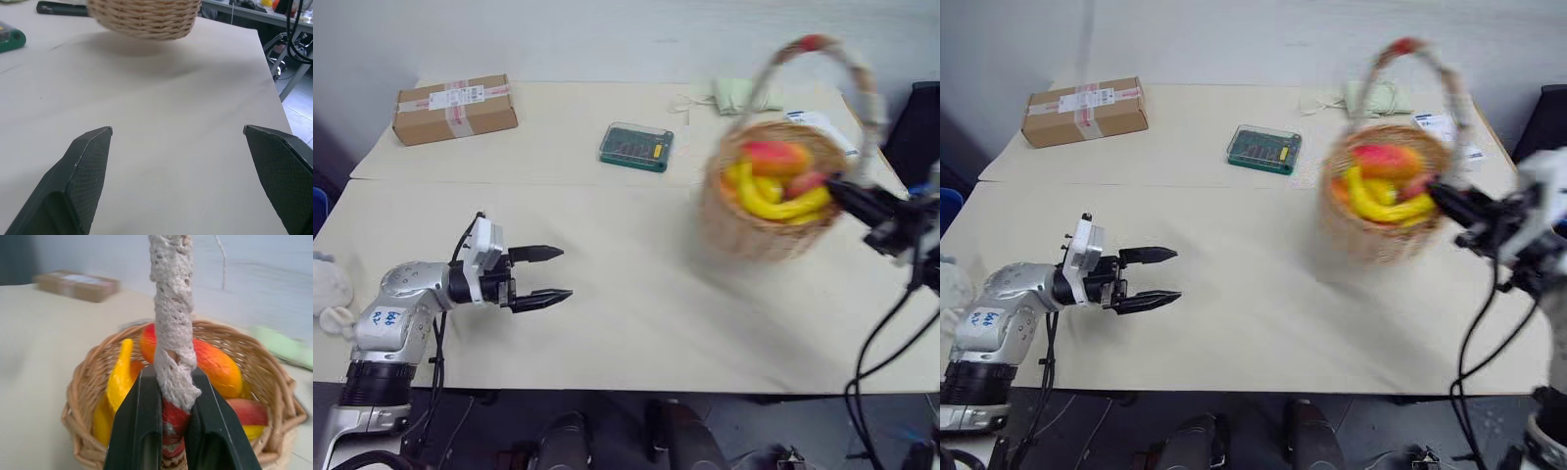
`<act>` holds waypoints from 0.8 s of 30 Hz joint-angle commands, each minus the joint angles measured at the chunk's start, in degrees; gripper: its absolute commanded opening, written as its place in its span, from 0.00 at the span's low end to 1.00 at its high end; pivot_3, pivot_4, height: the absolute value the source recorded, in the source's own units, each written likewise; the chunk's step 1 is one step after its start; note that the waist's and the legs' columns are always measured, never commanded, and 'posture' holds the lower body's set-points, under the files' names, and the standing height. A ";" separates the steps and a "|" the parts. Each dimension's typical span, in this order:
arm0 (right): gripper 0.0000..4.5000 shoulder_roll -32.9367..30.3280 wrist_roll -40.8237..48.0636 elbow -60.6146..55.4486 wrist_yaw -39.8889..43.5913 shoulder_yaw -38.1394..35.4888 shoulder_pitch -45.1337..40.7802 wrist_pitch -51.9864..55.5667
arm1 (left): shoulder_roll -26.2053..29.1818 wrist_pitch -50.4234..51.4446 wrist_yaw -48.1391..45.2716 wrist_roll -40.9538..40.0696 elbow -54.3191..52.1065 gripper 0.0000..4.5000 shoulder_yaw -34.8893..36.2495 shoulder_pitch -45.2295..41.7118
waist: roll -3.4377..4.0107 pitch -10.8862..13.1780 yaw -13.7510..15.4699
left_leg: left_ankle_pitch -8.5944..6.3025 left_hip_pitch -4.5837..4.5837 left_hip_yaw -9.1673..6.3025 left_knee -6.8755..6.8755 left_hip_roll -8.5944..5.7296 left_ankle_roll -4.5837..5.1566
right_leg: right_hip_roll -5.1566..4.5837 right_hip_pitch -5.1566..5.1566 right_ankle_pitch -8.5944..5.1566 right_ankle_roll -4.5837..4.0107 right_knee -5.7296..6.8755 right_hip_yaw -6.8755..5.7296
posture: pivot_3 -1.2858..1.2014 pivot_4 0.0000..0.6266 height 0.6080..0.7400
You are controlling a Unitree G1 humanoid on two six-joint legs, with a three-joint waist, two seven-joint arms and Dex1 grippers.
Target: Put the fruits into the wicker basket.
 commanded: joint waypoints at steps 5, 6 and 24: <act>0.04 -4.15 -4.34 17.49 0.02 -3.97 -1.71 -11.94 | -3.32 -1.42 -2.58 -1.49 1.40 1.00 0.00 -4.98 | 0.02 0.00 -1.41 | 0.09 0.23 0.38 -0.02 -0.01 0.10 | 0.17 0.02 0.19 0.20 0.07 0.03 | 0.52 0.24 1.00; 0.04 -4.76 -5.42 20.63 0.53 -2.86 -2.60 -13.84 | -3.62 -1.22 -2.86 -1.65 1.04 1.00 -0.12 -5.11 | 0.02 0.00 -1.55 | 0.12 0.24 0.39 -0.04 -0.01 0.09 | 0.25 0.01 0.20 0.21 0.08 0.04 | 0.52 0.24 1.00; 0.99 -10.16 -5.67 23.49 5.80 -10.85 10.85 -21.86 | -4.93 -8.92 0.80 2.31 4.41 1.00 4.43 -4.02 | 0.05 0.00 -0.45 | 0.22 0.31 0.51 -0.03 0.09 -0.08 | 0.77 0.01 0.25 0.30 0.02 1.00 | 0.52 0.24 1.00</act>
